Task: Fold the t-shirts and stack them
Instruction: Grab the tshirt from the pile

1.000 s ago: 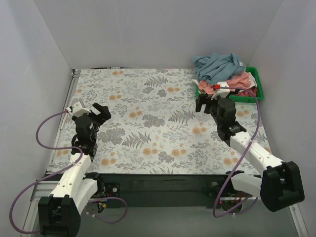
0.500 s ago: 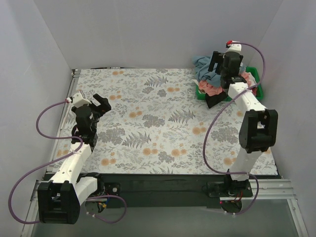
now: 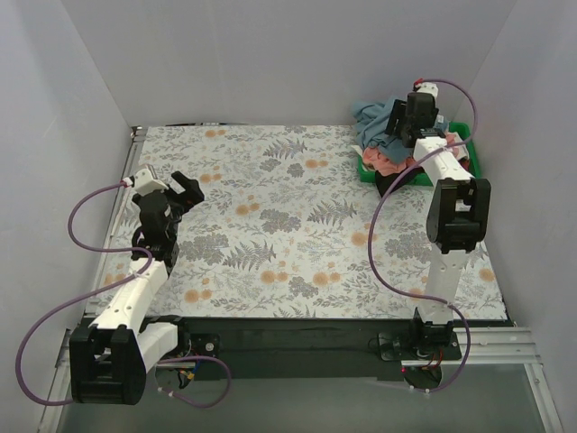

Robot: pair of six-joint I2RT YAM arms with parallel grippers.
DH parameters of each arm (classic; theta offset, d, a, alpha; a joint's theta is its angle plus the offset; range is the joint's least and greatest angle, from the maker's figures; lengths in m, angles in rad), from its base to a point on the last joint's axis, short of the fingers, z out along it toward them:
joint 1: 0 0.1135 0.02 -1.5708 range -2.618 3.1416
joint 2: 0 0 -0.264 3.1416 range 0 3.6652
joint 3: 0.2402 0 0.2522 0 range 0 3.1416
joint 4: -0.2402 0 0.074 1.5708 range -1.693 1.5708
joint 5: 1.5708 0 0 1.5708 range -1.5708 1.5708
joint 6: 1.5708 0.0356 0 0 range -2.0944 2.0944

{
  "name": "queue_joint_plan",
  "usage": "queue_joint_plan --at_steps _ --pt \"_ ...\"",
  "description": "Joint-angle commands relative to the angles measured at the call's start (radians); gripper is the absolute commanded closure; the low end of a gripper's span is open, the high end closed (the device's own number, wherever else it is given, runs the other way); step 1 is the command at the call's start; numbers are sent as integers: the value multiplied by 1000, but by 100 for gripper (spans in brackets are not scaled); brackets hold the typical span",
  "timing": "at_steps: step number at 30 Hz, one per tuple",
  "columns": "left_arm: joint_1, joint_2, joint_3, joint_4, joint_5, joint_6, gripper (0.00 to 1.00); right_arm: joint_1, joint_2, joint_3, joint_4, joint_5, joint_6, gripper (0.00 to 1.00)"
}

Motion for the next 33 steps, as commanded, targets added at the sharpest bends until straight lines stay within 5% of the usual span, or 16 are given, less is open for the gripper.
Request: queue_joint_plan --at_steps 1,10,24,33 --pt "1 6 8 11 5 15 5 -10 35 80 -18 30 -9 27" --pt "1 8 5 8 1 17 5 -15 23 129 -23 -42 -36 98" --pt "1 -43 -18 3 5 9 6 126 -420 -164 155 36 -88 99" --pt "1 -61 -25 0 -2 6 6 384 -659 -253 291 36 -190 99"
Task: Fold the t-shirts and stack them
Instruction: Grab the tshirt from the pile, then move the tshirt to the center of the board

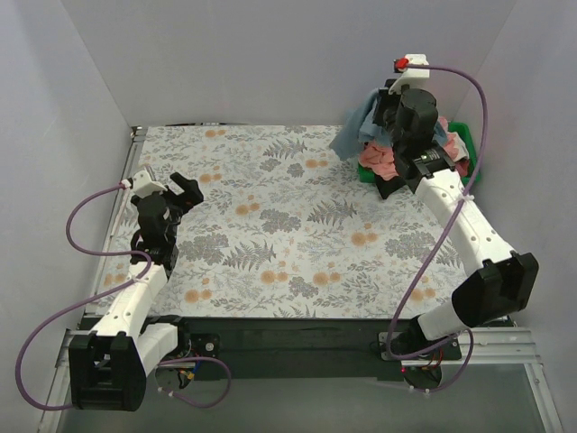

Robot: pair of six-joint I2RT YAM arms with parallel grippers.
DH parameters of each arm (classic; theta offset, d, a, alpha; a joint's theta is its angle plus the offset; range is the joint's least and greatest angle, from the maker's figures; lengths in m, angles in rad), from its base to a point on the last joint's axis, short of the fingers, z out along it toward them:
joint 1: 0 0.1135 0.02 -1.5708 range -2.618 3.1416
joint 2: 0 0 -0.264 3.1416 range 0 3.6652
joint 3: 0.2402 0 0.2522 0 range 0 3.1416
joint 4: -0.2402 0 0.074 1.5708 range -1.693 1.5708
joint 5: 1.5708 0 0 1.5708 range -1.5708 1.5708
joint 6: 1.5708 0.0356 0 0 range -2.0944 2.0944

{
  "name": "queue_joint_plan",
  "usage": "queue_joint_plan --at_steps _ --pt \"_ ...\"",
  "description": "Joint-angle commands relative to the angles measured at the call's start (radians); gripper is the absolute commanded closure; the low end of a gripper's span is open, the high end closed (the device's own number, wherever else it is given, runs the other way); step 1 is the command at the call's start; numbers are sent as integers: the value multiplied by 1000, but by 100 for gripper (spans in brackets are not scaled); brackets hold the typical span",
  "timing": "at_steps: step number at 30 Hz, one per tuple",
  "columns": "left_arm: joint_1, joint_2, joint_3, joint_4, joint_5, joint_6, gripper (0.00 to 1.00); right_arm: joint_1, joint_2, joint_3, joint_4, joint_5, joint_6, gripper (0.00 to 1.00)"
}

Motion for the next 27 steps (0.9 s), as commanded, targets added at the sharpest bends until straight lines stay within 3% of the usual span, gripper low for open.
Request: queue_joint_plan --at_steps 1,9,14,19,21,24,26,27 --pt "1 -28 -9 -5 -5 7 6 111 -57 27 148 -30 -67 99" --pt "1 -62 -35 -8 -19 6 6 332 16 249 145 -135 -171 99" --pt "1 -98 -48 -14 -39 9 6 393 33 329 137 -181 -175 99" --pt "1 -105 -50 -23 -45 6 6 395 -8 210 151 -47 -149 99" --pt "1 -100 -55 -21 -59 3 6 394 -23 84 163 26 -139 99" --pt "-1 -95 -62 -20 -95 -8 9 377 -48 -113 161 281 -77 99" --pt "-5 -86 -64 -18 -99 -11 12 358 -63 -204 161 415 -21 79" --pt "-19 -82 -64 -11 -97 -14 14 337 -68 -285 155 435 -5 45"
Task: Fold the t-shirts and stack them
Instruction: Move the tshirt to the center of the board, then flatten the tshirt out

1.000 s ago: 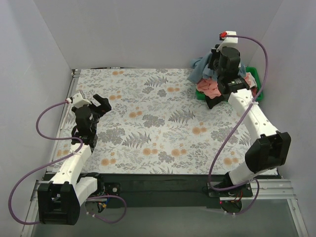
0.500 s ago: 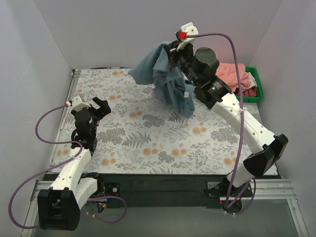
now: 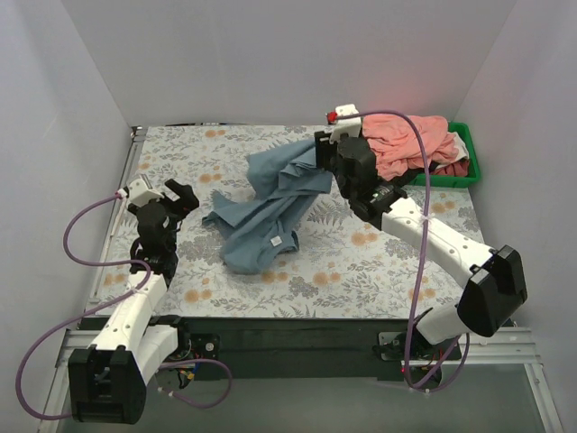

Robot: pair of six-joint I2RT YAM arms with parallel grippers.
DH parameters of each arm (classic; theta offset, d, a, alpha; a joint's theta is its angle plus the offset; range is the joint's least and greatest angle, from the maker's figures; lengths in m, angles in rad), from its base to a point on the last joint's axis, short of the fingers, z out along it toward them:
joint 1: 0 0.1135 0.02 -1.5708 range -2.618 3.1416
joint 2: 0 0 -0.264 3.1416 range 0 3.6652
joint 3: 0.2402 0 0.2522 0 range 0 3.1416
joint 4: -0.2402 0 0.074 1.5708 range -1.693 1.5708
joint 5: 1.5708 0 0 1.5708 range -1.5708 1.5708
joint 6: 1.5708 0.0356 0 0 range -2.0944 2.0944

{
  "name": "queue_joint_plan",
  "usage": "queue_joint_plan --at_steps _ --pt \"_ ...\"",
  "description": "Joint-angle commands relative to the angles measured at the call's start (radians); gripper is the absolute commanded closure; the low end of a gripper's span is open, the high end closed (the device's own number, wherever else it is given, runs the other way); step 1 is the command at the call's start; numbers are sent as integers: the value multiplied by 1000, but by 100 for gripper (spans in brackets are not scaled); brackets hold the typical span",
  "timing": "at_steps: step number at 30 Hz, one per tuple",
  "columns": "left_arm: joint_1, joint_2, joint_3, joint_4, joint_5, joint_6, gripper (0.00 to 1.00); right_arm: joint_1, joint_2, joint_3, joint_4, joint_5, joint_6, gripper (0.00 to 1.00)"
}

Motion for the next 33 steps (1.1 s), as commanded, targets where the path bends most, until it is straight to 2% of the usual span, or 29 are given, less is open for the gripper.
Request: queue_joint_plan --at_steps 1,3,5,7,11,13,20,33 --pt "-26 21 -8 11 -31 -10 16 -52 -38 -147 39 276 77 31" --pt "-49 59 0 23 -20 -11 17 -53 -44 -203 39 278 85 15" --pt "-115 135 29 22 -51 -2 18 -53 -60 -225 37 206 88 11" --pt "-192 188 47 22 -85 3 18 -52 -73 -248 37 87 91 11" --pt "-217 245 24 34 47 -72 21 -50 -61 -262 37 -116 89 14" --pt "-232 242 1 36 43 -83 21 -49 -46 -276 37 -193 100 16" --pt "-235 228 -40 39 119 -134 25 -49 19 -254 45 -259 135 20" --pt "-234 398 7 45 222 -174 25 -50 37 -259 59 -295 140 19"
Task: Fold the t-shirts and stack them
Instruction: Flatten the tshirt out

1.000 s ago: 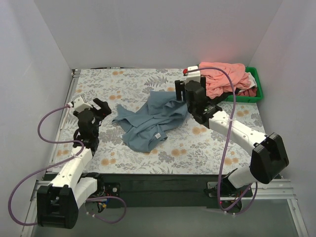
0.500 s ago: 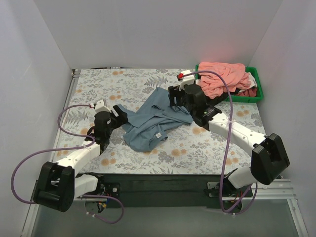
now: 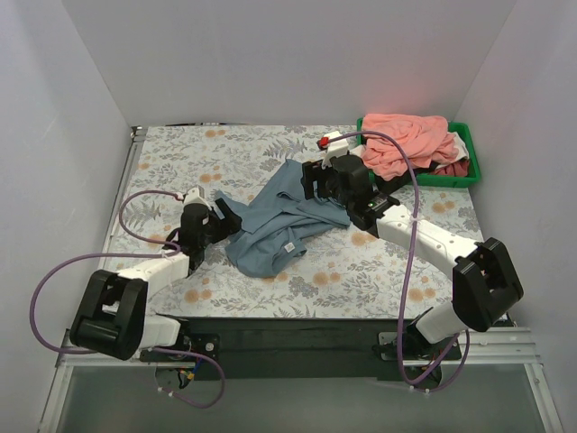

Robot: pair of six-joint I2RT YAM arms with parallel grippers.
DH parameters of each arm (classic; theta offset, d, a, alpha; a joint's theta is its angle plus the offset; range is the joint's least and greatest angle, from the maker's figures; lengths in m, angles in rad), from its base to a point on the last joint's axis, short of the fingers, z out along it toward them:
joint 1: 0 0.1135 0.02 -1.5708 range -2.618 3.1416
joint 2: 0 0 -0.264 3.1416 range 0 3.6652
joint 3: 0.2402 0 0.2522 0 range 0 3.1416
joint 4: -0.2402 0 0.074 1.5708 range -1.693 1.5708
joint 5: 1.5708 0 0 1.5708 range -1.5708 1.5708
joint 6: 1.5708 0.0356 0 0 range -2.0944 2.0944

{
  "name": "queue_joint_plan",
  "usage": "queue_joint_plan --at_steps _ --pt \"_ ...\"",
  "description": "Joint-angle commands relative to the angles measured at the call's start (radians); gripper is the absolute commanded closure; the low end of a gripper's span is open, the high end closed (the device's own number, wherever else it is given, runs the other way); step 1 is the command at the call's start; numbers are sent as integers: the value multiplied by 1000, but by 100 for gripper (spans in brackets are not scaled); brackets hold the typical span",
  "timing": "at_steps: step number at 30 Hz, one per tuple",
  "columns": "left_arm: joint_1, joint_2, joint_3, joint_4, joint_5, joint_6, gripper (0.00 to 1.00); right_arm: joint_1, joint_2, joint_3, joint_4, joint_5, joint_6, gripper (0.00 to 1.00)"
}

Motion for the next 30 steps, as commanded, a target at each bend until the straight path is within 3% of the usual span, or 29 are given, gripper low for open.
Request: queue_joint_plan --at_steps 1,12,19,22,23,26,29,30 --pt "-4 26 37 28 38 -17 25 1 8 5 48 -21 9 19" --pt "-2 135 69 125 88 -32 26 1 0 -8 52 -4 1 18" --pt "-4 177 92 145 91 -34 35 3 3 -8 52 2 -3 18" --pt "-4 201 103 151 91 -29 63 1 2 -10 52 4 -3 18" --pt "-4 206 106 157 93 -29 76 1 2 -10 52 2 -3 18" --pt "-2 214 110 160 94 -29 81 1 6 -7 52 -7 -3 18" --pt "-4 212 118 156 97 -28 97 3 40 5 52 -39 3 18" --pt "-4 209 118 153 96 -28 97 1 50 10 52 -47 7 18"
